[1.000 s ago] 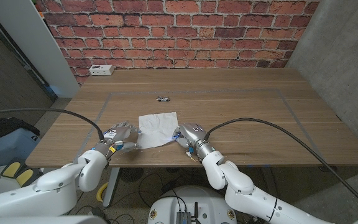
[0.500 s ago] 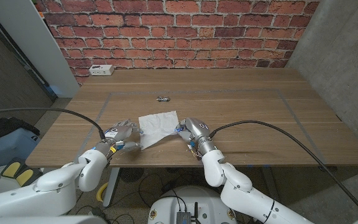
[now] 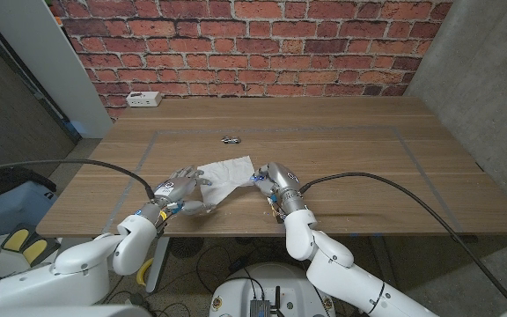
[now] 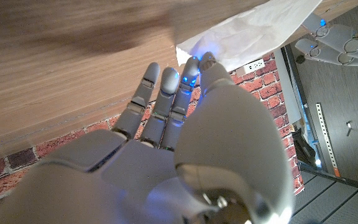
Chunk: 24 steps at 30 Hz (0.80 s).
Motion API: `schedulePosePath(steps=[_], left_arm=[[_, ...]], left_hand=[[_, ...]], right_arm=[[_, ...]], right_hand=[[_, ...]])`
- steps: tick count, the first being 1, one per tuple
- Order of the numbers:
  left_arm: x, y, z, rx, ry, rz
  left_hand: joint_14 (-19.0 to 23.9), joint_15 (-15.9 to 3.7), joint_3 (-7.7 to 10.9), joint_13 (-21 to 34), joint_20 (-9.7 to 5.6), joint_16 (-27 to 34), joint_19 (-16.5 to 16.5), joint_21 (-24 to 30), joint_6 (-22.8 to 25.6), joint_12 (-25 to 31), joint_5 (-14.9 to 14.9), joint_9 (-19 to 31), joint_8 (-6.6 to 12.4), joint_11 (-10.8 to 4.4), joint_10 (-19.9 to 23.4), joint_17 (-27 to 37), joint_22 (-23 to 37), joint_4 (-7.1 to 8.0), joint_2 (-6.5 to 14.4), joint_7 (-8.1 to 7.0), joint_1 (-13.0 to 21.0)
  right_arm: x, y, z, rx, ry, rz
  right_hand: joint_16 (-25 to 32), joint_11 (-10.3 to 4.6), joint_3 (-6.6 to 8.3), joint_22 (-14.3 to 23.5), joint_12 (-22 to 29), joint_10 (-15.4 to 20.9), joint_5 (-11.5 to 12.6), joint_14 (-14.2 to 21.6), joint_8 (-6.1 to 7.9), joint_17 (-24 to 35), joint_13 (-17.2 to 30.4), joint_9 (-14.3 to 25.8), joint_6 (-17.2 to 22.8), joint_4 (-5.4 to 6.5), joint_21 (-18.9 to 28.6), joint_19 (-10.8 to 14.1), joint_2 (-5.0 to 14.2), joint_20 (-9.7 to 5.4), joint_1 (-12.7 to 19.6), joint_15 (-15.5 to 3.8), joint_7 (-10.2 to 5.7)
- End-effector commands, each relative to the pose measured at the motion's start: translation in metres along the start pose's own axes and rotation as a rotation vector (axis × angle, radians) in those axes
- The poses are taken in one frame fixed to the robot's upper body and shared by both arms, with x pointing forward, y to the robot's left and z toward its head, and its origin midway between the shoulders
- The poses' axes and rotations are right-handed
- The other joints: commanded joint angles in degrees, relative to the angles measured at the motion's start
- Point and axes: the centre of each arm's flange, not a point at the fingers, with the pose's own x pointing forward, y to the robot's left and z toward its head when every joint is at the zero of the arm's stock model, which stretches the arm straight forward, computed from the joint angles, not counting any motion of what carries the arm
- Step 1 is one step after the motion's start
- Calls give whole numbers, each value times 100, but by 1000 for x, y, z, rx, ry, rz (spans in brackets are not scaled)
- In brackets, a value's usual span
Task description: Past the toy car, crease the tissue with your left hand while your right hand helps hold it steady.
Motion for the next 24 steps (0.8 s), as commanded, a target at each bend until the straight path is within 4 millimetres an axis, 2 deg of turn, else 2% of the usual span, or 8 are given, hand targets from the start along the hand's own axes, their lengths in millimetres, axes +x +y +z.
schedulePosePath(steps=[1,6,8,16,18,21,22,24], left_arm=[[-5,-7,15,22,-37,66],[-5,-12,21,76,-25,73],[-6,-14,23,95,-20,75],[-4,-24,27,126,-13,76],[-4,-26,27,136,-10,81],[-5,-27,27,143,-2,89],[-6,-26,26,136,-1,94],[-8,-25,25,135,0,107]], left_hand=[[11,151,37,49,121,22,-3,38,-184,25,81,91,25,153,-92,22,26,-30,116,215,129],[-18,184,136,111,149,12,-39,40,-261,38,92,192,111,155,-216,35,37,-111,277,314,353],[-32,183,238,181,151,13,-53,50,-404,80,75,285,153,178,-284,48,48,-190,435,333,567],[-39,135,386,307,154,21,-50,78,-590,153,-16,430,228,136,-412,64,66,-283,686,321,851],[12,120,491,369,150,41,8,114,-535,232,-91,501,316,150,-372,69,74,-332,850,298,1015],[234,72,732,488,150,91,181,211,-133,448,-227,655,613,95,-138,56,88,-444,1146,177,1388],[281,62,765,503,144,96,230,235,-41,494,-235,679,670,64,-66,48,90,-460,1163,133,1447],[488,-13,883,543,142,139,385,312,333,624,-225,744,864,35,151,37,95,-459,1259,172,1582]], right_arm=[[1,-2,10,85,46,-23],[1,-5,14,130,43,-21],[1,-6,15,147,44,-18],[0,-9,20,220,39,-8],[-1,-9,21,228,33,-10],[-2,-10,21,225,35,-21],[-2,-10,21,228,37,-24],[-3,-10,20,216,45,-36]], right_hand=[[58,9,48,47,56,75,-17,74,53,25,2,23,439,-9,71,39,-12,38,82,-562,416],[70,34,83,92,81,88,-12,106,53,111,11,40,463,-15,133,24,-32,52,83,-520,426],[70,30,91,100,86,85,-11,120,51,120,17,43,462,-11,145,21,-30,62,78,-515,424],[65,23,124,145,102,96,-3,126,45,191,14,60,473,-5,211,12,-34,73,65,-505,428],[65,21,132,157,104,89,-1,125,41,198,16,64,468,-8,229,9,-40,72,68,-504,427],[74,31,148,181,103,81,4,123,32,219,6,72,459,-7,264,3,-37,71,69,-494,421],[79,26,151,187,105,76,4,119,30,239,9,75,459,-4,273,-1,-39,72,62,-506,424],[78,21,162,196,110,70,6,114,26,262,15,79,452,-4,287,-2,-33,68,64,-506,421]])
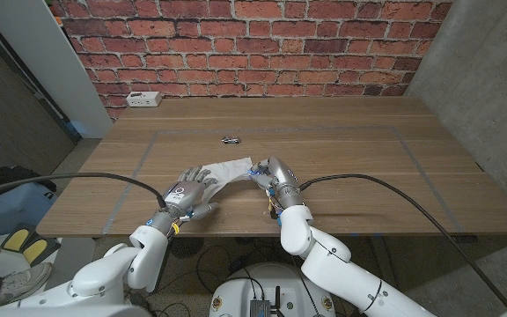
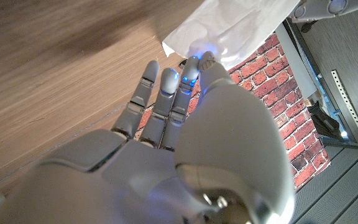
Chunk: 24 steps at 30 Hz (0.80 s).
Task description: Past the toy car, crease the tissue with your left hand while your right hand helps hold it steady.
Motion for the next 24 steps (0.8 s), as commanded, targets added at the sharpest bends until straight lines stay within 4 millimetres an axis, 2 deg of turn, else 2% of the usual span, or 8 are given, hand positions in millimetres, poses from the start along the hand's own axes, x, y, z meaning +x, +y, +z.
schedulePosePath(steps=[1,6,10,15,18,19,22,24], left_arm=[[-5,-3,3,35,16,42],[-11,2,0,32,25,89],[-16,7,-1,14,25,119],[-21,13,0,-4,21,158],[-23,18,0,-20,17,190],[-24,19,1,-24,19,201],[-25,23,0,-32,31,216],[-25,24,0,-41,32,218]], left_hand=[[334,-78,207,87,12,104,237,133,566,231,-21,133,315,-58,343,-18,17,-21,133,-6,267],[683,-212,271,105,9,146,485,254,1403,398,-24,123,605,-172,738,-48,8,32,126,-83,265],[800,-246,291,103,15,160,594,307,1664,439,-29,80,664,-218,903,-55,4,39,103,-123,257],[1062,-347,333,52,22,221,722,375,2245,460,-53,10,820,-348,1179,-52,-4,90,148,3,182],[1198,-437,383,14,24,253,785,409,2501,487,-72,-34,875,-436,1387,-50,-7,112,194,-5,153],[1220,-457,434,-6,25,251,819,428,2672,484,-77,-57,915,-454,1453,-47,-7,122,248,59,155],[1378,-597,574,-57,10,272,962,504,2832,500,-83,-117,908,-539,1684,-57,-6,102,302,192,198],[1387,-604,607,-66,11,267,986,517,2863,494,-79,-105,922,-546,1701,-57,-5,99,316,210,213]], right_arm=[[-3,-2,3,36,12,-29],[-4,-4,-1,26,27,-50],[-4,-5,-4,13,44,-64],[-5,-5,-9,0,66,-70],[-7,-7,-13,-9,79,-73],[-8,-8,-13,-10,83,-76],[-9,-10,-15,-12,86,-79],[-10,-11,-16,-11,85,-82]], right_hand=[[11,10,51,49,39,16,6,55,12,24,15,32,460,-21,75,-12,-19,12,36,-500,424],[40,14,74,88,42,10,10,42,1,73,1,43,458,-16,132,-33,-13,16,32,-516,431],[32,13,95,121,52,-17,12,49,-9,79,15,53,455,-11,183,-46,-10,14,23,-503,433],[40,7,116,156,57,-24,15,42,-18,109,5,64,456,-14,239,-64,-18,20,23,-506,435],[31,11,128,173,57,-27,16,45,-29,117,-4,59,456,-17,265,-75,-23,17,22,-505,439],[32,-9,131,177,60,-34,15,43,-29,128,2,61,458,-15,273,-75,-23,19,19,-503,438],[17,3,135,190,61,-39,15,43,-35,106,-2,57,465,-15,294,-81,-31,23,15,-502,447],[18,6,138,197,58,-34,14,42,-38,94,-16,60,463,-17,309,-87,-33,21,16,-508,446]])
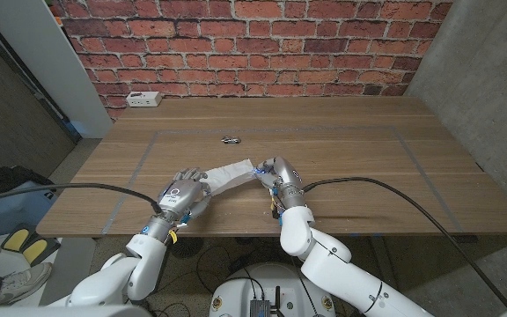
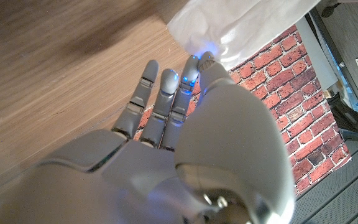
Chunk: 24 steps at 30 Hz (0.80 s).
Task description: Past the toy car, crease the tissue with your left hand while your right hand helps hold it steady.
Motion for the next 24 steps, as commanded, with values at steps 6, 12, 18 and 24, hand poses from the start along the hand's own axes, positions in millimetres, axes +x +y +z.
schedulePosePath(steps=[6,12,18,24], left_arm=[[1,17,-7,-109,28,32],[4,18,-16,-155,59,13],[7,18,-24,-177,93,27],[11,16,-29,-207,102,22]], left_hand=[[130,-88,260,-50,-49,34,122,93,166,8,15,70,72,-56,198,0,12,-28,129,206,110],[168,-88,353,-63,-83,22,128,113,141,-5,39,125,80,-29,251,4,14,-13,127,300,112],[223,-100,469,-68,-99,23,166,149,63,-9,66,176,53,-27,326,14,17,25,153,369,99],[269,-116,524,-68,-130,25,210,181,34,-6,75,206,42,-27,374,16,21,44,144,354,81]], right_arm=[[-4,-9,-9,-12,12,-32],[2,-9,-7,-31,-18,-26],[9,-6,-3,-49,-41,-14],[16,-4,0,-62,-60,-4]], right_hand=[[-5,-27,60,51,42,-13,17,54,-14,-23,-6,21,459,-16,88,-45,-50,13,6,-513,446],[-34,-54,75,61,47,-45,11,36,-37,-18,0,24,435,-9,133,-55,-61,8,-16,-529,423],[-44,-66,77,61,46,-69,1,41,-59,-77,-8,18,425,-6,173,-66,-72,0,-29,-563,414],[-31,-74,87,60,48,-80,-6,27,-75,-99,-20,24,413,-7,213,-75,-72,-18,-27,-563,412]])
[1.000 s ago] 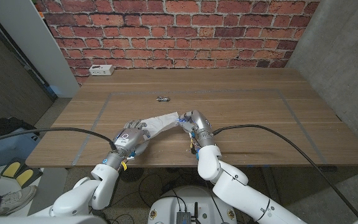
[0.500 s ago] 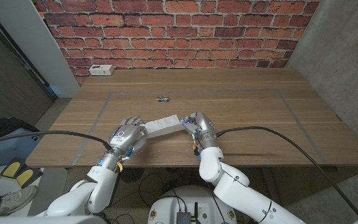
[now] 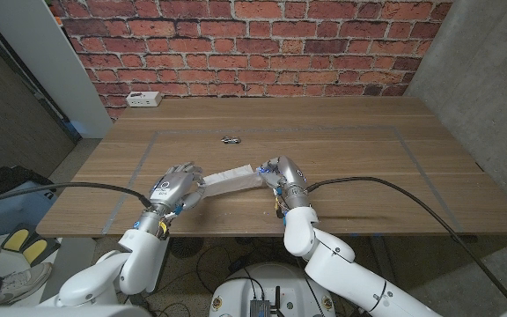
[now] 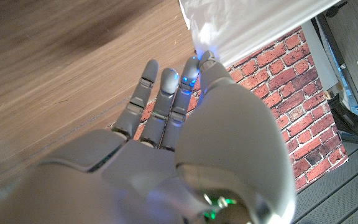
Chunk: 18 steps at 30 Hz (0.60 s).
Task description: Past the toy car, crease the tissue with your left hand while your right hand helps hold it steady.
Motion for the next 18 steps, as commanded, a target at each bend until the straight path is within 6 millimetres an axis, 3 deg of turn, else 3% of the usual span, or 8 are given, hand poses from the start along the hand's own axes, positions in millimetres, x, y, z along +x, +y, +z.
schedulePosePath(steps=[1,18], left_arm=[[8,2,-14,-63,40,1],[29,-2,-29,-103,76,-31]], left_hand=[[58,-11,80,14,-4,25,75,53,-24,-6,49,32,-2,-9,57,16,20,1,29,29,-12],[73,-4,175,16,-31,1,71,81,-32,-28,60,88,-7,14,77,16,27,17,10,53,-42]], right_arm=[[13,4,6,-28,-44,20],[39,9,10,-62,-72,34]], right_hand=[[-8,-16,47,8,47,-32,-6,-7,-10,-10,5,10,362,-12,62,-22,-41,-9,2,-596,360],[44,-42,69,1,56,-59,-17,-26,-39,-53,-28,32,360,-8,176,-59,-42,-19,-12,-607,343]])
